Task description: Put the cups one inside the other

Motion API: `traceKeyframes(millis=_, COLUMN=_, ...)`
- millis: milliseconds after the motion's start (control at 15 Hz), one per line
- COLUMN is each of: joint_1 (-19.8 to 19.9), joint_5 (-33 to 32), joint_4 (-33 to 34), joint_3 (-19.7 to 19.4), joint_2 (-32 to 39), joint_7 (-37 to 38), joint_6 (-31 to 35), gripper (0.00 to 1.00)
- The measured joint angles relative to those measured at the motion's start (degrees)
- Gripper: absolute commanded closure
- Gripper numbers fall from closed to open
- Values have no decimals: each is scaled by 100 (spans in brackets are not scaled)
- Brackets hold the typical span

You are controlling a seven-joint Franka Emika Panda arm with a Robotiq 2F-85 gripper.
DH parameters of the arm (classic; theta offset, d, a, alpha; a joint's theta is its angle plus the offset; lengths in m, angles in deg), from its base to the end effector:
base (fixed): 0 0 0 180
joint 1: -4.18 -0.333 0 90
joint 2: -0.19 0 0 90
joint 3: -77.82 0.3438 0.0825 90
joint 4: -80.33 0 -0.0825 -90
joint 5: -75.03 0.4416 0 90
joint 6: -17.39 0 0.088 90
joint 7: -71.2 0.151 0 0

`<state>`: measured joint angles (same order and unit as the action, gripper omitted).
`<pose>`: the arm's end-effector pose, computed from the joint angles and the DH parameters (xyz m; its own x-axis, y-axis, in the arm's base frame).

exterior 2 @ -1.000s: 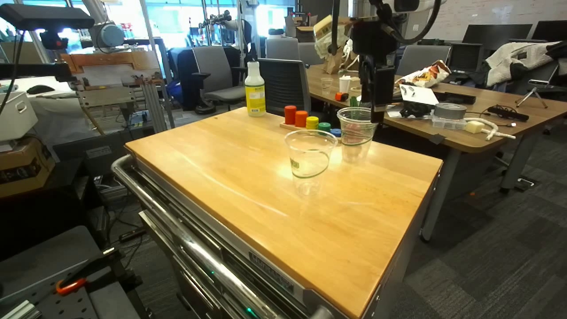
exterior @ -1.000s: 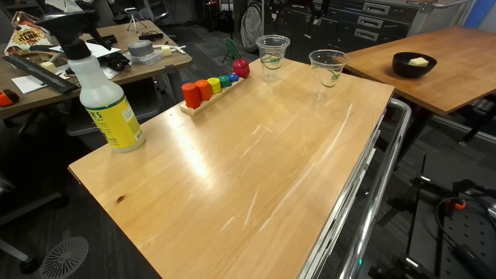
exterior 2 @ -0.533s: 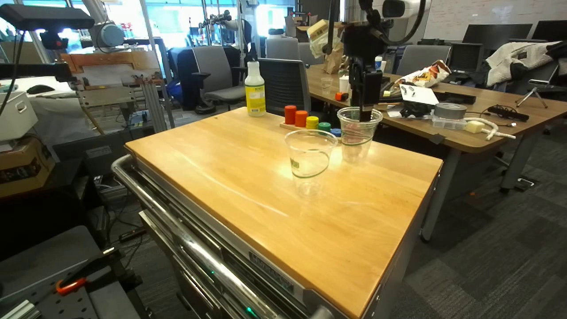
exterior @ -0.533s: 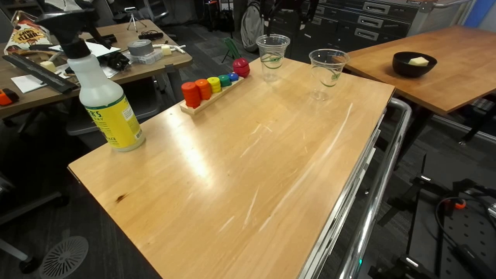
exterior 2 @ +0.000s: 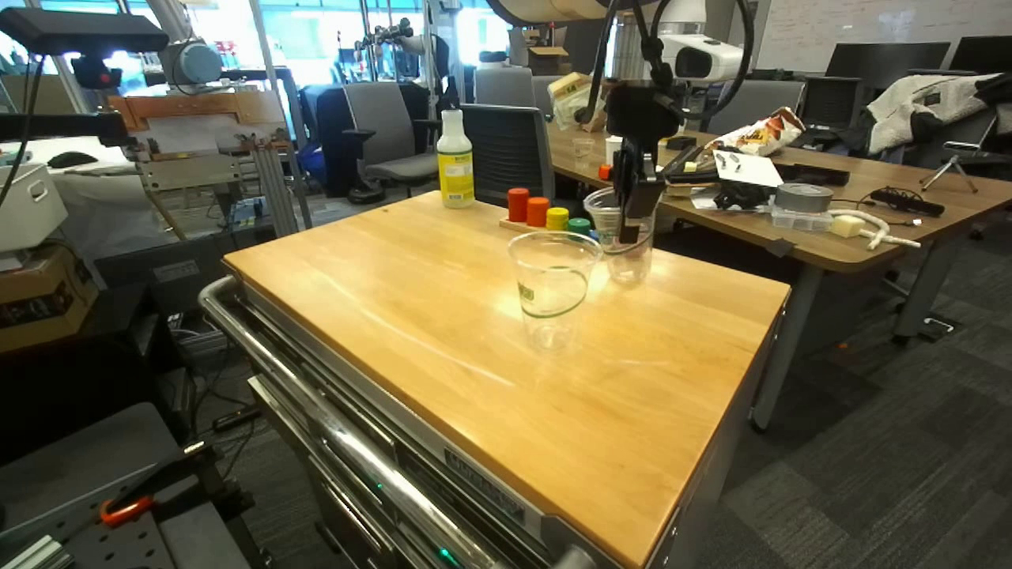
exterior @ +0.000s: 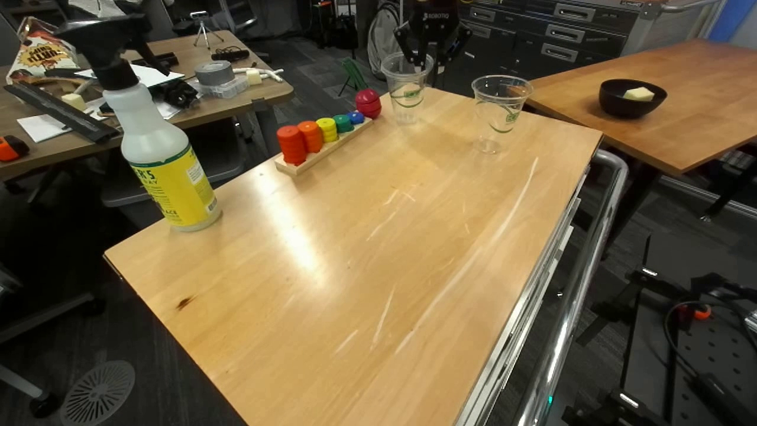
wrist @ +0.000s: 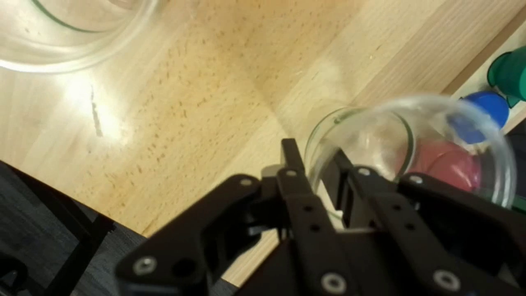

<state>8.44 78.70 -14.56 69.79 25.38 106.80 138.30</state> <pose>0.7208 -0.1429 0.3120 0.6564 -0.7542 0.0180 -0.7542 -0.6566 -0.0080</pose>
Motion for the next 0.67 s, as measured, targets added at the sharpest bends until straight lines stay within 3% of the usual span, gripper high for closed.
traceKeyframes(millis=400, joint_1=3, joint_5=339, joint_4=35, joint_3=11, joint_2=-64, joint_7=-7, joint_6=-79, gripper=98)
traceKeyframes(millis=667, joint_1=24, joint_5=1149, joint_4=-244, joint_3=91, joint_2=-775, joint_7=-116, joint_6=-71, gripper=98)
